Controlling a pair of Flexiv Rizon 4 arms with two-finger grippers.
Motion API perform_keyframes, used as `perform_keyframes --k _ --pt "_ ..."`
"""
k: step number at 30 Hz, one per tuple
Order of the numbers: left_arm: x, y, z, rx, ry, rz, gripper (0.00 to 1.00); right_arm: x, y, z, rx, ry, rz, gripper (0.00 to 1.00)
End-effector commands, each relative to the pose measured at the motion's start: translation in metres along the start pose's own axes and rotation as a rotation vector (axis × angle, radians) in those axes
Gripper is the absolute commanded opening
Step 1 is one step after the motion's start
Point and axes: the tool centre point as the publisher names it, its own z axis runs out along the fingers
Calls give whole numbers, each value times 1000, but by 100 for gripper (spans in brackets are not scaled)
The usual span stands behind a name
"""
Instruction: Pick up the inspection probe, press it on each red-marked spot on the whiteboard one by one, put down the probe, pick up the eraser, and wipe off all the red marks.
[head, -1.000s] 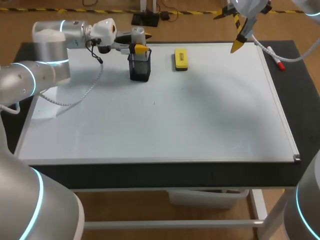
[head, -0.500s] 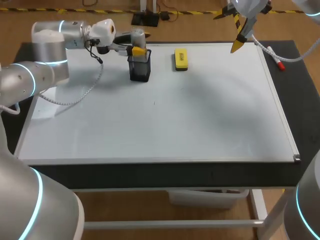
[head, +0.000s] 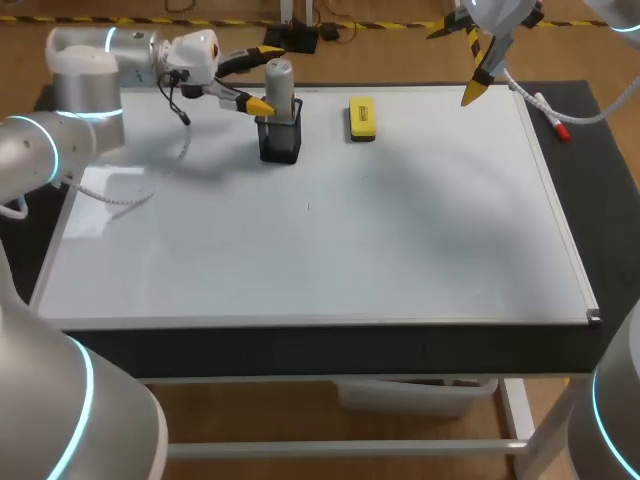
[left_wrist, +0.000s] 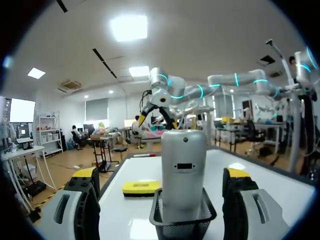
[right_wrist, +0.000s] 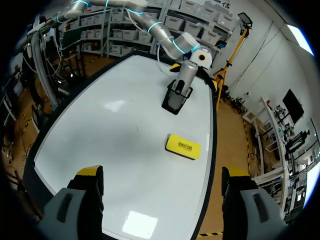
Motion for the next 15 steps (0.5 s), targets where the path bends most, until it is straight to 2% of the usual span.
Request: perform_keyframes --k 1,15 --pt "32 -26 -7 -262 -184 26 100 0 0 -1 4 2 -1 100" --pt "47 -28 -30 -595 -351 113 100 0 0 -1 4 2 -1 100"
